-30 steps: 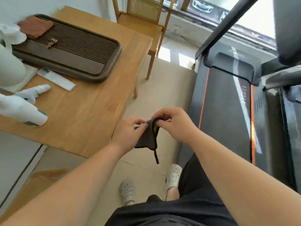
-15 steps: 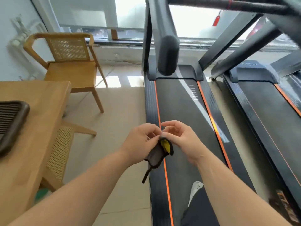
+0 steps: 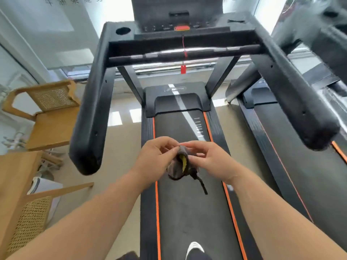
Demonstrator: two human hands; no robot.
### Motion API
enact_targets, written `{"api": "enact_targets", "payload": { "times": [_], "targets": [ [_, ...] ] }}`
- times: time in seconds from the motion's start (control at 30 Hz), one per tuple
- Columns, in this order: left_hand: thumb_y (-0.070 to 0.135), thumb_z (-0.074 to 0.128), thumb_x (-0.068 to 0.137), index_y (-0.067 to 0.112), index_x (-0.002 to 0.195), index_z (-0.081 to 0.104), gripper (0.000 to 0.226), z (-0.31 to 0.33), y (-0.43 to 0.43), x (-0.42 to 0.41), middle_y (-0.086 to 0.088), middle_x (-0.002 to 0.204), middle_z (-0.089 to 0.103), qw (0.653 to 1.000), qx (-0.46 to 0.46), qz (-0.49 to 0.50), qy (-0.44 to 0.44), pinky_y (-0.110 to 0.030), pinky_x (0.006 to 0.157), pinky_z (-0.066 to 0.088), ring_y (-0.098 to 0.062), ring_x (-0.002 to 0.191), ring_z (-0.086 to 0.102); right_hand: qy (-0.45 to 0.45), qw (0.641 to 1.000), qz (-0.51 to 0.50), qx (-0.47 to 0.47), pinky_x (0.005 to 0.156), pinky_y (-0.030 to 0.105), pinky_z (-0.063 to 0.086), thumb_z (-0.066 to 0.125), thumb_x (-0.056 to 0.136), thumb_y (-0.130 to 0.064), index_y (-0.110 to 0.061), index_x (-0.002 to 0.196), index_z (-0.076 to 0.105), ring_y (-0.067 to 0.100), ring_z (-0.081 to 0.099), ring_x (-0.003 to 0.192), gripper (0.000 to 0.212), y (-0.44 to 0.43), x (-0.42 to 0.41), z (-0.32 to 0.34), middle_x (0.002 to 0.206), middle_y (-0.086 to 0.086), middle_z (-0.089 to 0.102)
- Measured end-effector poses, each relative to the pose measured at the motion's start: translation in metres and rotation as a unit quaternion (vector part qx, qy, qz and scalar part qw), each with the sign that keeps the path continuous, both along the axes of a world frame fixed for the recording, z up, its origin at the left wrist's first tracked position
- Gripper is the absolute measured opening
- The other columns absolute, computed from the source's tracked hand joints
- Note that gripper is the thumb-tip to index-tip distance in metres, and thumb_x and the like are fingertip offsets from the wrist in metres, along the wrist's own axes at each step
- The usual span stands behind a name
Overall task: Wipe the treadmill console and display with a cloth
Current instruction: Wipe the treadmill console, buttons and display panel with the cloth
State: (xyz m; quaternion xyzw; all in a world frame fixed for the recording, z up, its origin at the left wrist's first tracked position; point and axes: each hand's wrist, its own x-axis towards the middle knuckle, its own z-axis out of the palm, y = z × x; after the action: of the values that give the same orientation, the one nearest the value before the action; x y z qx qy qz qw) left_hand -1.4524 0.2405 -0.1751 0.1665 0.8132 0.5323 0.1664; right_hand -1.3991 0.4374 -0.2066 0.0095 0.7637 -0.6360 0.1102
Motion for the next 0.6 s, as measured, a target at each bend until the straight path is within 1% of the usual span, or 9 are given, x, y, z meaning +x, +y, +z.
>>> {"api": "enact_targets", "payload": {
  "times": [0.07,0.17,0.27,0.3,0.37,0.43,0.47,0.53,0.6],
  "targets": [
    [0.005,0.065,0.093,0.008,0.088,0.073,0.010,0.030,0.017,-0.016,-0.013,0.081,0.071,0.999,0.034,-0.001,-0.021,-0.033,0.070,0.054,-0.021,0.072,0.062,0.035,0.997,-0.019,0.063,0.090,0.038,0.057,0.078,0.090,-0.025,-0.022,0.095,0.077,0.012,0.070,0.092,0.006,0.017,-0.019,0.020,0.093,-0.003,0.075],
    [0.009,0.059,0.098,0.001,0.094,0.070,0.014,0.071,0.035,-0.051,-0.008,0.081,0.070,0.997,0.052,0.025,-0.060,-0.031,0.071,0.053,-0.013,0.074,0.064,0.075,0.989,-0.049,0.122,0.070,0.026,0.045,0.081,0.088,-0.022,-0.020,0.072,0.065,0.005,0.055,0.068,0.022,0.042,-0.056,0.057,0.069,-0.008,0.062],
    [0.025,0.055,0.101,0.007,0.099,0.071,0.024,0.095,0.045,-0.086,-0.002,0.082,0.072,0.988,0.085,0.065,-0.114,-0.034,0.075,0.053,-0.012,0.075,0.067,0.105,0.977,-0.048,0.179,0.059,0.024,0.036,0.082,0.086,-0.023,-0.026,0.064,0.054,0.005,0.046,0.060,0.035,0.055,-0.097,0.086,0.060,-0.017,0.053],
    [0.025,0.060,0.098,0.012,0.099,0.073,0.018,0.098,0.050,-0.097,-0.001,0.082,0.073,0.990,0.076,0.068,-0.099,-0.032,0.074,0.054,-0.011,0.075,0.068,0.111,0.973,-0.047,0.196,0.058,0.023,0.035,0.083,0.085,-0.025,-0.027,0.064,0.054,0.006,0.046,0.060,0.036,0.058,-0.112,0.091,0.060,-0.018,0.053],
    [0.016,0.072,0.089,0.018,0.095,0.075,0.007,0.099,0.062,-0.119,-0.002,0.083,0.074,0.995,0.045,0.076,-0.046,-0.026,0.076,0.058,-0.012,0.080,0.070,0.123,0.968,-0.054,0.213,0.057,0.020,0.035,0.084,0.084,-0.028,-0.029,0.064,0.056,0.006,0.049,0.061,0.034,0.062,-0.142,0.097,0.060,-0.018,0.055],
    [0.006,0.071,0.087,0.015,0.089,0.075,0.010,0.097,0.074,-0.147,-0.007,0.078,0.073,0.992,0.054,0.109,-0.018,-0.028,0.075,0.059,-0.015,0.077,0.069,0.123,0.968,-0.049,0.215,0.059,0.018,0.039,0.083,0.085,-0.030,-0.033,0.068,0.061,0.005,0.052,0.062,0.028,0.071,-0.173,0.102,0.062,-0.015,0.059],
    [0.003,0.069,0.088,0.013,0.086,0.074,0.011,0.096,0.079,-0.164,-0.005,0.073,0.071,0.989,0.074,0.126,-0.019,-0.026,0.071,0.058,-0.013,0.073,0.067,0.113,0.966,-0.031,0.229,0.062,0.020,0.042,0.082,0.086,-0.031,-0.033,0.073,0.063,0.005,0.054,0.065,0.023,0.077,-0.190,0.103,0.065,-0.013,0.062],
    [0.001,0.066,0.090,0.011,0.084,0.072,0.013,0.096,0.087,-0.205,0.003,0.068,0.067,0.983,0.111,0.146,-0.029,-0.021,0.067,0.054,-0.006,0.070,0.064,0.068,0.959,0.018,0.273,0.073,0.027,0.051,0.079,0.088,-0.029,-0.030,0.080,0.067,0.007,0.059,0.072,0.014,0.094,-0.224,0.100,0.074,-0.007,0.066],
    [0.001,0.065,0.090,0.011,0.085,0.072,0.013,0.097,0.094,-0.250,0.002,0.071,0.068,0.980,0.123,0.154,-0.037,-0.021,0.069,0.054,-0.007,0.072,0.064,0.038,0.943,0.040,0.329,0.082,0.040,0.053,0.076,0.090,-0.026,-0.022,0.082,0.069,0.016,0.059,0.080,0.012,0.111,-0.263,0.096,0.080,-0.003,0.065]
  ]
}}
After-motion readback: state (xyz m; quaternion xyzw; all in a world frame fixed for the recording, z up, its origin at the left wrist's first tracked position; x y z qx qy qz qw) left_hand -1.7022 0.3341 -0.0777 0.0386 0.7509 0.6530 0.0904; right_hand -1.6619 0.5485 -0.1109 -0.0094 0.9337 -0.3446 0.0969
